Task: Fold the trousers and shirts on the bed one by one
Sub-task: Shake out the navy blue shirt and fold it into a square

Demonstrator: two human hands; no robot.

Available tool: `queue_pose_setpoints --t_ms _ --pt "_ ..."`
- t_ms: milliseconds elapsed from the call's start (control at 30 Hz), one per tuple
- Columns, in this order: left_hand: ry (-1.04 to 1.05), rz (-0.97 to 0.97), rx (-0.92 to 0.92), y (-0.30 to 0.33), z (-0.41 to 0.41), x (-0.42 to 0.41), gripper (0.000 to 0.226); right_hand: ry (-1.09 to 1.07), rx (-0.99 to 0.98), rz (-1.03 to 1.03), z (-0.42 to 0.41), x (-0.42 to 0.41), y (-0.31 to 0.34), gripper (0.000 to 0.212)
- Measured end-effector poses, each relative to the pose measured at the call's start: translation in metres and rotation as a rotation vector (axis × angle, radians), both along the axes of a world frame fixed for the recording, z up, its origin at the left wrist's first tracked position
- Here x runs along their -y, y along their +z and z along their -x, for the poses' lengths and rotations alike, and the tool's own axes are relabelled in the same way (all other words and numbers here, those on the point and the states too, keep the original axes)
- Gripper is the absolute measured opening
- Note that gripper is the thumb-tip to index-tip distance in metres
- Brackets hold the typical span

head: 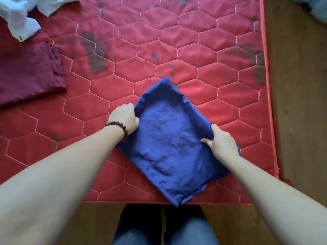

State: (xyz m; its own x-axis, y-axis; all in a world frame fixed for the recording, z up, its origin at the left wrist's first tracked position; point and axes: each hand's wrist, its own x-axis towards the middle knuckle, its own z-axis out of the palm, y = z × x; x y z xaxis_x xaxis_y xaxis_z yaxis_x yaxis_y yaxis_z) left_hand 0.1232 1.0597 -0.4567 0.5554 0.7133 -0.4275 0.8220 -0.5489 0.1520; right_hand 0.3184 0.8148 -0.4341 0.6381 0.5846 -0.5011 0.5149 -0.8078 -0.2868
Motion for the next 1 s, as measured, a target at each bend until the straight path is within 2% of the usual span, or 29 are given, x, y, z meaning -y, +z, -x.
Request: queue_pose_setpoints --t_ms 167,267,367,400,467,567,633,700,767,867,1000 --pt "0.320 0.141 0.142 -0.001 0.029 0.025 0.020 0.308 0.128 0.046 -0.066 -0.078 0.014 0.038" --pt "0.435 0.211 0.211 -0.001 0.028 0.044 0.024 0.471 0.220 0.045 -0.097 -0.132 0.024 0.041" --pt "0.481 -0.012 0.158 0.007 0.017 0.051 0.046 0.575 0.394 0.105 -0.104 -0.167 0.023 0.065" --pt "0.460 -0.118 0.169 0.010 0.010 0.050 0.052 0.566 0.449 0.060 -0.098 -0.171 0.022 0.070" --pt "0.347 -0.261 0.245 0.012 -0.008 0.041 0.058 0.560 0.521 -0.139 -0.073 -0.170 0.014 0.061" --pt "0.124 -0.306 0.323 0.003 -0.053 0.016 0.062 0.681 0.470 -0.346 -0.025 -0.163 -0.012 0.044" --pt "-0.021 -0.258 0.279 -0.013 -0.080 0.000 0.065 0.757 0.387 -0.332 -0.007 -0.161 -0.037 0.046" --pt "-0.133 -0.206 0.161 -0.037 -0.090 -0.008 0.068 0.733 0.330 -0.277 -0.008 -0.159 -0.059 0.052" --pt "-0.176 -0.220 0.103 -0.057 -0.085 -0.010 0.067 0.699 0.348 -0.259 -0.020 -0.153 -0.070 0.059" --pt "-0.176 -0.264 0.116 -0.064 -0.080 -0.010 0.064 0.678 0.457 -0.187 -0.050 -0.135 -0.073 0.063" --pt "-0.158 -0.256 0.093 -0.058 -0.080 -0.011 0.060 0.380 0.503 -0.021 -0.095 -0.087 -0.068 0.057"
